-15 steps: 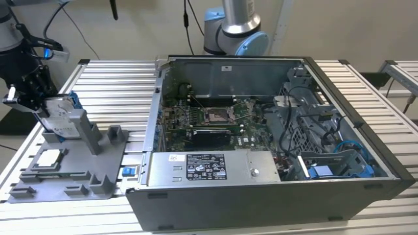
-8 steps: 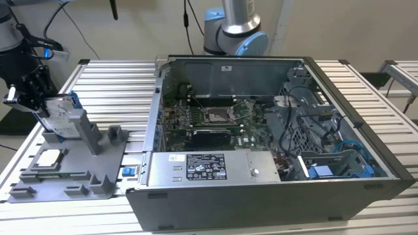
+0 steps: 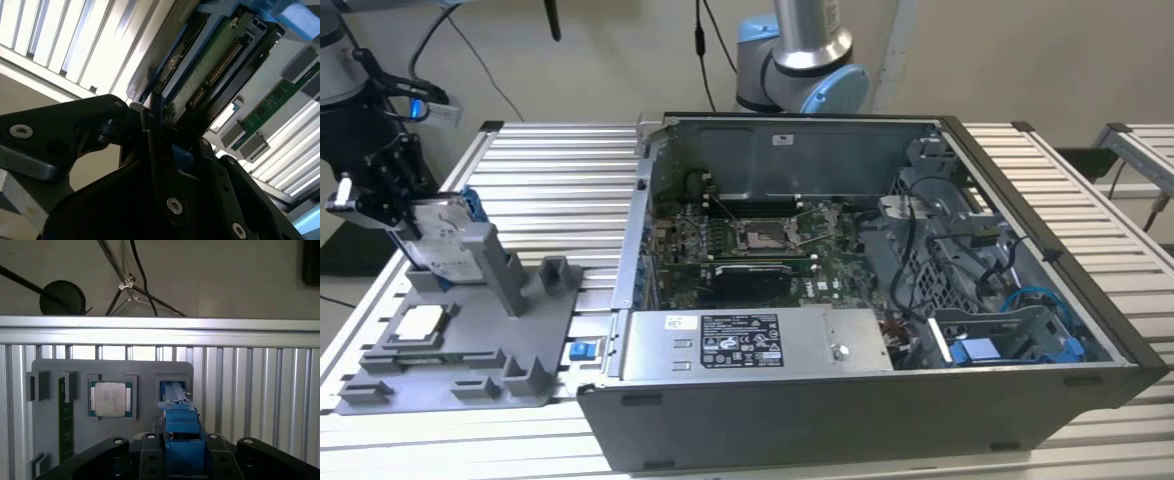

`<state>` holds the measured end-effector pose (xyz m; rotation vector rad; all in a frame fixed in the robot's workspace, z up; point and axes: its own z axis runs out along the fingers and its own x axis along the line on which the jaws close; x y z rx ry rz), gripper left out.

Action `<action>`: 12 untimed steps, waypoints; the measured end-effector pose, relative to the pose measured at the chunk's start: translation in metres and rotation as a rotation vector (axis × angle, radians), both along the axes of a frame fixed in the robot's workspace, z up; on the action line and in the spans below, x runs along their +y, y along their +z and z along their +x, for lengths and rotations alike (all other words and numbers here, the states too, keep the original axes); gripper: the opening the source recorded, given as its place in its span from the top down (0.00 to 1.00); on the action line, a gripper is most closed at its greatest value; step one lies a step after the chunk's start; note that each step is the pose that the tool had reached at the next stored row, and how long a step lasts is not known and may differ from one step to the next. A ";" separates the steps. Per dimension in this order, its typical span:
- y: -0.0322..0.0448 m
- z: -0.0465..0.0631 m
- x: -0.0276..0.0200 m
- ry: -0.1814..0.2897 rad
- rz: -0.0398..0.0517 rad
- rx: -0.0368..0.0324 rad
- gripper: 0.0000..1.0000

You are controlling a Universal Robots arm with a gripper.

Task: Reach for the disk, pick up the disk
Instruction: 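Pick up the disk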

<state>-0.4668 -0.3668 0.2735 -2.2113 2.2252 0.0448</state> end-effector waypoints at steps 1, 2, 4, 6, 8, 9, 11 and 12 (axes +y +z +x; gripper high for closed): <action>0.0000 0.000 0.0001 0.000 0.0024 0.0001 1.00; 0.0001 0.000 0.0001 0.000 0.0026 0.0001 1.00; 0.0000 0.000 0.0001 0.000 0.0015 -0.0001 1.00; 0.0000 0.000 0.0001 0.000 0.0013 -0.0001 1.00; 0.0001 0.000 0.0001 0.000 0.0012 0.0000 1.00; 0.0001 0.000 0.0001 0.000 0.0012 0.0000 1.00; 0.0001 0.000 0.0001 0.000 0.0011 0.0001 1.00; 0.0002 0.000 0.0001 0.000 0.0004 0.0002 1.00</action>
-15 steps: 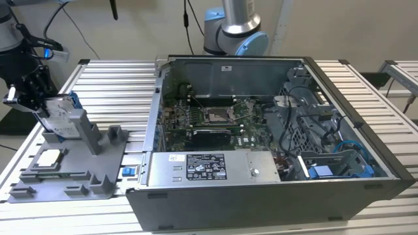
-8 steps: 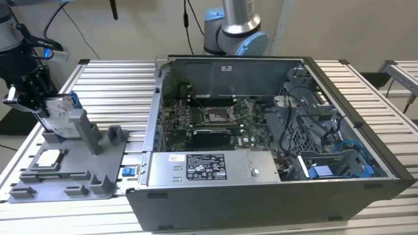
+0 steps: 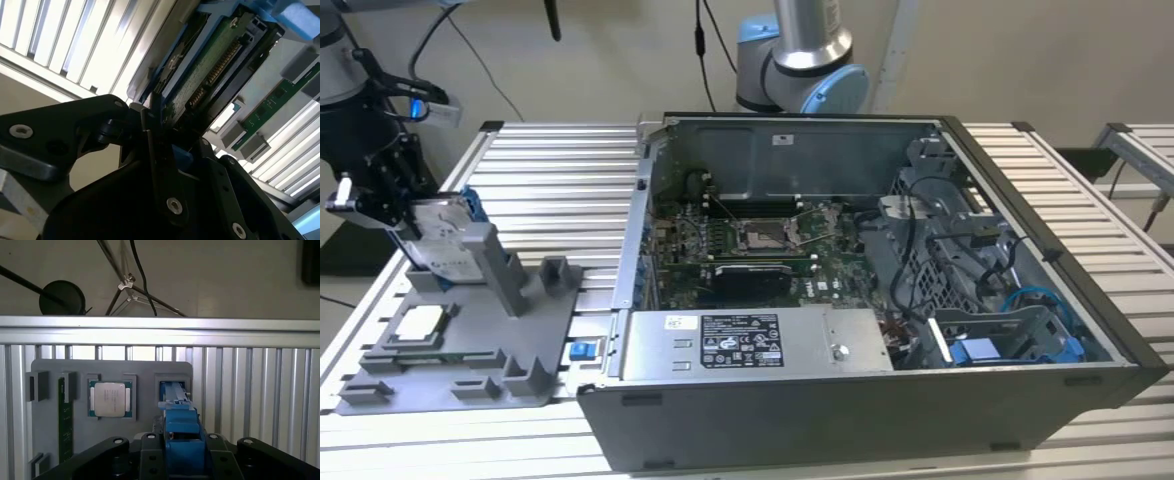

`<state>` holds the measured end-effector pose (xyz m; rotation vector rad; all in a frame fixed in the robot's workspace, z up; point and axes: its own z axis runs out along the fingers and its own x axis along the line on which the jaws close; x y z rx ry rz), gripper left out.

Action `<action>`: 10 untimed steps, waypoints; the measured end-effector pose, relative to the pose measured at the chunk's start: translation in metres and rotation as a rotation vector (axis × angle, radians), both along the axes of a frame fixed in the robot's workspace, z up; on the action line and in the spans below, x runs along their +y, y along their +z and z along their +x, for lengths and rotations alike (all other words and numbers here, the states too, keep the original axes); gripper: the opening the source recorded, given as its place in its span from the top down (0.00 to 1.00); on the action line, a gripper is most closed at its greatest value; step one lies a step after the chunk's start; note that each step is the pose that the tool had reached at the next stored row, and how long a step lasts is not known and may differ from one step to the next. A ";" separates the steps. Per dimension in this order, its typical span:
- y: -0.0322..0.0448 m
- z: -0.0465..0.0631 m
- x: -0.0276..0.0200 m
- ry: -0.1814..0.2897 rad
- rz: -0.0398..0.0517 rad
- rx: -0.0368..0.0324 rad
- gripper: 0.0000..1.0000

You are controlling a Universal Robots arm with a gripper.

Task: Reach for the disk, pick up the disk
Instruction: 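Pick up the disk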

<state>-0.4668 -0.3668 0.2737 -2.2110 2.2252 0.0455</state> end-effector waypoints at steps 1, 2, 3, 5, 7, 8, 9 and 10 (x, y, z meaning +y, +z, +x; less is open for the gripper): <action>0.0000 0.000 0.0000 0.000 -0.0007 -0.0001 1.00; 0.0000 0.000 0.0000 0.000 -0.0010 -0.0001 1.00; 0.0000 0.000 0.0000 0.000 -0.0011 0.0000 1.00; -0.0001 0.000 0.0001 0.000 0.0007 -0.0001 1.00; -0.0002 0.000 0.0000 0.000 -0.0019 -0.0003 1.00; -0.0002 0.000 0.0000 0.000 -0.0033 -0.0003 1.00; -0.0002 0.000 0.0000 0.000 -0.0033 -0.0002 1.00; 0.0000 0.000 -0.0001 0.000 -0.0001 0.0001 1.00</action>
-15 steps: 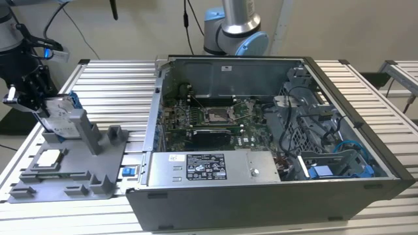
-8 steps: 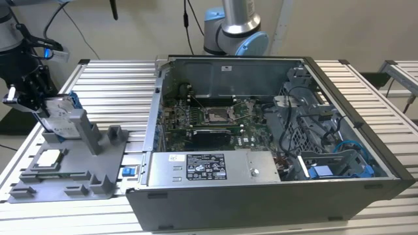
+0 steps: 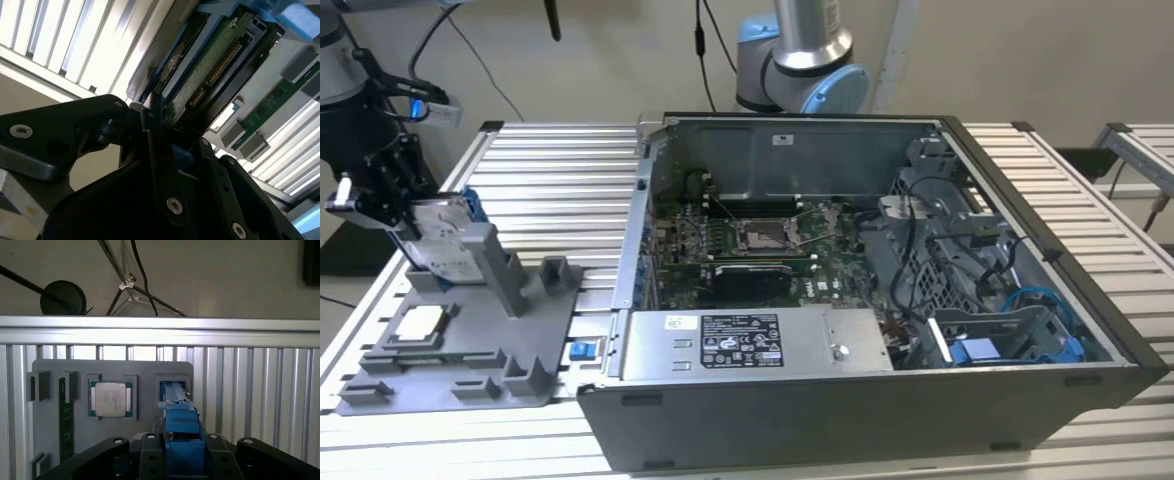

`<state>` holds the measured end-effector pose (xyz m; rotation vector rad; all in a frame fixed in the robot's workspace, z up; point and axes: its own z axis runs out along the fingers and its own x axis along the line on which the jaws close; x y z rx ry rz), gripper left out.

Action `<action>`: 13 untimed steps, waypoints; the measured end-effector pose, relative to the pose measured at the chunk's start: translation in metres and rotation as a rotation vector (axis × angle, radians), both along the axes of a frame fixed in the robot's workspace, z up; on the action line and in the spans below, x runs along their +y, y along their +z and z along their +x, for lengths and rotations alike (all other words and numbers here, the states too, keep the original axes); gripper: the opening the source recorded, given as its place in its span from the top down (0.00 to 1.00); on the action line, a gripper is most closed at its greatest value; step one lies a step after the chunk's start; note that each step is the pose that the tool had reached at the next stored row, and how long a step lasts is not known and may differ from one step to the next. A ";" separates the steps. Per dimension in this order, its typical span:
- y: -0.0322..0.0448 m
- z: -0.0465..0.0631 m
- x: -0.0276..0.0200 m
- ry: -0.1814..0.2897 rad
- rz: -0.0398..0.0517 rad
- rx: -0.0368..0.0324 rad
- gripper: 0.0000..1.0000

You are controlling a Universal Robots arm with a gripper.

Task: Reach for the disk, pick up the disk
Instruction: 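Pick up the disk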

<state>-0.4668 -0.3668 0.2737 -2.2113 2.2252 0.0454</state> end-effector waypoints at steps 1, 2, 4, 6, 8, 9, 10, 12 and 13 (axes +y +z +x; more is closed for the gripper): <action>0.0000 0.000 0.0001 0.000 0.0028 -0.0001 1.00; -0.0001 0.000 0.0001 0.000 0.0030 -0.0003 1.00; -0.0001 0.000 0.0001 0.000 -0.0011 -0.0003 1.00; 0.0000 0.000 0.0000 0.000 -0.0029 -0.0002 1.00; 0.0000 0.000 0.0000 0.000 -0.0029 -0.0002 1.00; 0.0001 0.000 0.0001 0.000 -0.0029 -0.0002 1.00; 0.0004 0.000 0.0001 0.000 -0.0030 -0.0002 1.00; 0.0023 0.000 0.0001 0.000 -0.0043 -0.0003 1.00; 0.0038 0.000 0.0001 0.000 -0.0053 -0.0002 1.00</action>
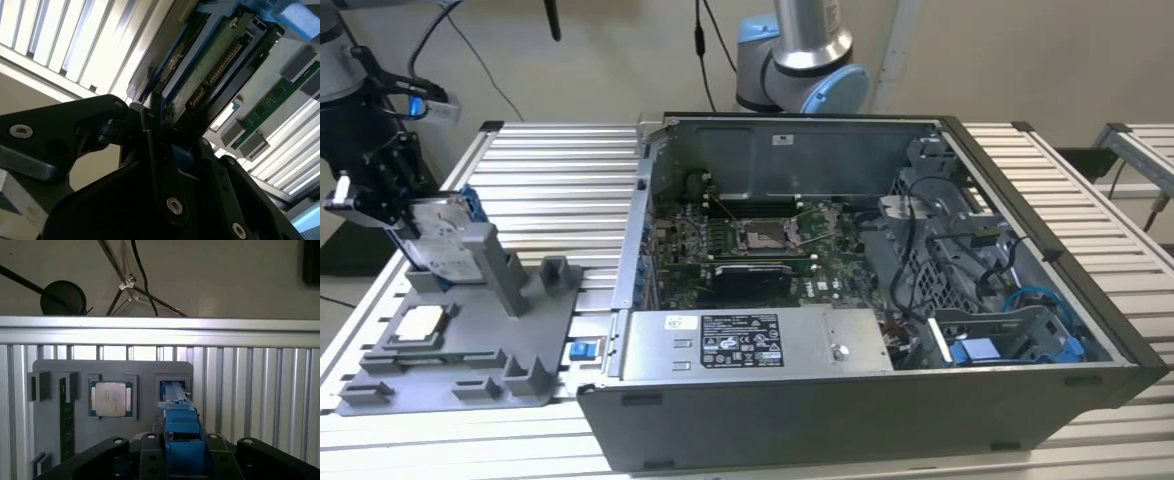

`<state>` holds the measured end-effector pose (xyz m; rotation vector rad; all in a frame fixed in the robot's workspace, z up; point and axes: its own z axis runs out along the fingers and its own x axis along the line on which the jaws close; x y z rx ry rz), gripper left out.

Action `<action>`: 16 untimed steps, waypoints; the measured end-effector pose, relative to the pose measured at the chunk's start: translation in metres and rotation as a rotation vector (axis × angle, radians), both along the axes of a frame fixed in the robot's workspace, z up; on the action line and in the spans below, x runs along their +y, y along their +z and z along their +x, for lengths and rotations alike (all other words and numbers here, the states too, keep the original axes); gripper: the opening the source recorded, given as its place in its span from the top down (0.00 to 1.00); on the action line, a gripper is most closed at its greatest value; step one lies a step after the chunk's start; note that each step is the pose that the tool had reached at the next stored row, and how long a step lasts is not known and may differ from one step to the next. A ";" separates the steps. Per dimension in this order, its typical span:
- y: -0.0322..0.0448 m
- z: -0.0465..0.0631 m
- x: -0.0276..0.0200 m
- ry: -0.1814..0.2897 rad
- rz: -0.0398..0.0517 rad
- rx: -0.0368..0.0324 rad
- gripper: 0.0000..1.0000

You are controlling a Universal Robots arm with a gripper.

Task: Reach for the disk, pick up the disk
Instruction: 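Pick up the disk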

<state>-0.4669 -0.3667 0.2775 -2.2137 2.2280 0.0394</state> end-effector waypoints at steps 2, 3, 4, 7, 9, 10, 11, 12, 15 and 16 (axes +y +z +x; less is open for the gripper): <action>0.0043 0.000 0.0000 0.000 -0.0007 0.0001 1.00; 0.0070 0.000 0.0000 0.000 -0.0007 0.0000 1.00; 0.0097 0.000 0.0000 0.000 -0.0008 0.0000 1.00; 0.0172 0.000 0.0000 0.000 -0.0013 -0.0001 1.00; 0.0227 -0.001 0.0000 0.000 -0.0014 0.0000 1.00; 0.0254 -0.001 0.0000 0.000 -0.0014 0.0000 1.00; 0.0275 -0.001 0.0000 0.000 -0.0014 -0.0001 1.00; 0.0292 -0.001 0.0000 0.000 -0.0015 -0.0001 1.00; 0.0296 -0.001 0.0000 0.000 -0.0014 -0.0001 1.00; 0.0296 -0.001 0.0000 0.000 -0.0014 -0.0002 1.00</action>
